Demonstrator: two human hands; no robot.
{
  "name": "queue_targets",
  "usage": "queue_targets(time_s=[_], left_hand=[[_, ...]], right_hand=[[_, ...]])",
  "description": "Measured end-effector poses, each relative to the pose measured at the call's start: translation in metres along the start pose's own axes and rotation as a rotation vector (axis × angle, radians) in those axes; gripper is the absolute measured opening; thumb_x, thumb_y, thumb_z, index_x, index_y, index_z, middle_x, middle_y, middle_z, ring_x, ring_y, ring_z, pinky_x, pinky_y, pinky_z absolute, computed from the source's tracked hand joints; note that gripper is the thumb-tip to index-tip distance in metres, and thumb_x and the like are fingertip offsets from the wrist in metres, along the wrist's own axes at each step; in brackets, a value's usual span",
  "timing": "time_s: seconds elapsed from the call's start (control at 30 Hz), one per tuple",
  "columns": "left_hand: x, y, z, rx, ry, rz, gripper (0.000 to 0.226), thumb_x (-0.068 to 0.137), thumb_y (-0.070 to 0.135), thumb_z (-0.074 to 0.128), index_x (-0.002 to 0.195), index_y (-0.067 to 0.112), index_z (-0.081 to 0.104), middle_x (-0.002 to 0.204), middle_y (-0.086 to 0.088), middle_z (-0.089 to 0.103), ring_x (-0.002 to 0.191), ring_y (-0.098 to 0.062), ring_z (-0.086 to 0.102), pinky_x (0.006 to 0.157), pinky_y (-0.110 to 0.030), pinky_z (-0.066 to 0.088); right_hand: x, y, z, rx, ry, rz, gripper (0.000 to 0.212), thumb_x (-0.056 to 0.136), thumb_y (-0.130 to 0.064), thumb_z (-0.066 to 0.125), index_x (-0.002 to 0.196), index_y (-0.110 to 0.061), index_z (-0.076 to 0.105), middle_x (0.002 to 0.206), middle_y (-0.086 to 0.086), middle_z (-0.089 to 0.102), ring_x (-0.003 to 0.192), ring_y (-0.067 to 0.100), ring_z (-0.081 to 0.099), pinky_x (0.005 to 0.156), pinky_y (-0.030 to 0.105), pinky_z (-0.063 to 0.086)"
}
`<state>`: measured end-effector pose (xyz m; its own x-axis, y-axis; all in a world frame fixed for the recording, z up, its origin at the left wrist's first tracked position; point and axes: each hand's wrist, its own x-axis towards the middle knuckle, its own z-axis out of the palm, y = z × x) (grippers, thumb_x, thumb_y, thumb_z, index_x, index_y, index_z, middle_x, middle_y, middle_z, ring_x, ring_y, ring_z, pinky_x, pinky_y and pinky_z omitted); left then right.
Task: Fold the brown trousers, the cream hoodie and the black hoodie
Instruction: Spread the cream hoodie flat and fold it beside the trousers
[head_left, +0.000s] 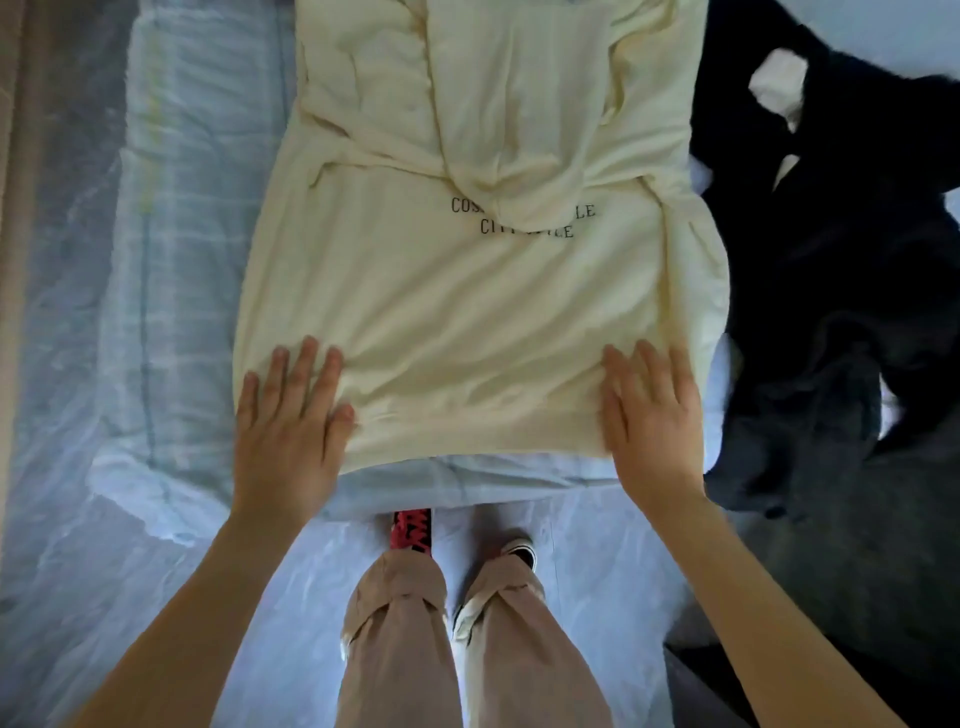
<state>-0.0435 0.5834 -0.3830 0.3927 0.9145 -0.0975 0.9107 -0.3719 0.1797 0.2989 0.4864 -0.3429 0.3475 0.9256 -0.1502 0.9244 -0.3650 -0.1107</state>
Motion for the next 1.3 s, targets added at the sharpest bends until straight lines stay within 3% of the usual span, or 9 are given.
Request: queue_targets(time_s=[0.2,0.37,0.47,0.6,0.77,0.93,1.03,1.17,1.3], left_hand=[[-0.001,0.014,-0.01,0.022,-0.022,-0.029,0.059,0.1,0.039,0.028,0.152,0.011,0.036,0.159,-0.015,0.031,0.145,-0.039,0.029,0.117,-0.054,0.018],[0.003,0.016,-0.026,-0.134,0.001,-0.08,0.054,0.099,0.035,0.03,0.144,0.011,0.05,0.155,-0.021,0.036,0.143,-0.042,0.032,0.116,-0.055,0.024],[-0.005,0.018,-0.025,-0.255,0.175,-0.358,0.041,0.098,0.026,0.057,0.139,0.018,0.057,0.151,-0.024,0.035,0.134,-0.045,0.033,0.114,-0.051,0.025],[-0.011,0.027,-0.026,-0.576,0.2,-0.684,0.062,0.085,0.023,0.076,0.142,0.026,0.051,0.14,-0.025,0.042,0.126,-0.04,0.042,0.11,-0.044,0.032],[-0.005,0.011,-0.037,-0.801,0.182,-0.667,0.052,0.084,0.022,0.074,0.129,0.042,0.056,0.129,0.002,0.057,0.109,-0.02,0.055,0.09,-0.032,0.046],[-0.015,0.021,-0.04,-0.866,0.095,-0.527,0.067,0.086,0.007,0.071,0.139,0.043,0.048,0.132,0.017,0.042,0.116,-0.007,0.047,0.094,-0.023,0.04],[-0.023,0.022,-0.041,-0.893,0.109,-0.495,0.07,0.088,0.002,0.066,0.14,0.044,0.046,0.135,0.021,0.042,0.116,0.0,0.047,0.097,-0.024,0.04],[-0.024,0.034,-0.047,-1.044,0.1,-0.466,0.066,0.091,0.01,0.068,0.139,0.049,0.047,0.137,0.028,0.046,0.122,0.003,0.052,0.098,-0.031,0.048],[-0.011,0.045,-0.063,-1.165,0.114,-0.426,0.065,0.087,0.008,0.07,0.13,0.054,0.054,0.127,0.035,0.054,0.101,0.007,0.064,0.073,-0.016,0.055]], right_hand=[[-0.02,0.043,0.014,0.038,-0.128,-0.04,0.056,0.104,-0.037,0.037,0.158,-0.031,0.023,0.164,0.005,0.026,0.153,0.03,0.016,0.121,0.04,0.022],[-0.017,0.043,0.006,0.128,-0.031,0.003,0.046,0.104,-0.038,0.037,0.15,-0.032,0.043,0.158,0.008,0.037,0.147,0.033,0.026,0.12,0.047,0.016],[-0.02,0.041,0.007,0.12,0.085,0.27,0.046,0.094,-0.043,0.06,0.14,-0.039,0.052,0.158,0.007,0.03,0.138,0.039,0.028,0.111,0.06,0.022],[-0.02,0.037,0.009,0.302,-0.022,0.44,0.058,0.089,-0.048,0.066,0.143,-0.042,0.047,0.147,0.025,0.03,0.118,0.042,0.035,0.105,0.051,0.032],[-0.01,0.042,-0.008,0.586,-0.154,0.433,0.059,0.082,-0.027,0.074,0.135,-0.039,0.052,0.12,0.007,0.036,0.082,0.028,0.059,0.086,0.034,0.05],[-0.016,0.048,-0.015,0.798,-0.181,0.397,0.051,0.083,-0.024,0.074,0.125,-0.045,0.055,0.106,0.001,0.055,0.082,0.009,0.057,0.066,0.018,0.046],[-0.022,0.049,-0.016,0.854,-0.139,0.384,0.045,0.083,-0.022,0.075,0.117,-0.046,0.061,0.083,-0.004,0.055,0.063,0.005,0.049,0.056,0.009,0.043],[-0.027,0.048,-0.018,0.94,-0.09,0.351,0.044,0.083,-0.021,0.077,0.116,-0.047,0.062,0.109,-0.015,0.059,0.078,-0.002,0.053,0.066,0.003,0.043],[-0.022,0.038,-0.03,1.049,-0.017,0.31,0.042,0.082,-0.011,0.077,0.112,-0.037,0.066,0.115,-0.003,0.063,0.078,0.012,0.056,0.065,0.01,0.047]])
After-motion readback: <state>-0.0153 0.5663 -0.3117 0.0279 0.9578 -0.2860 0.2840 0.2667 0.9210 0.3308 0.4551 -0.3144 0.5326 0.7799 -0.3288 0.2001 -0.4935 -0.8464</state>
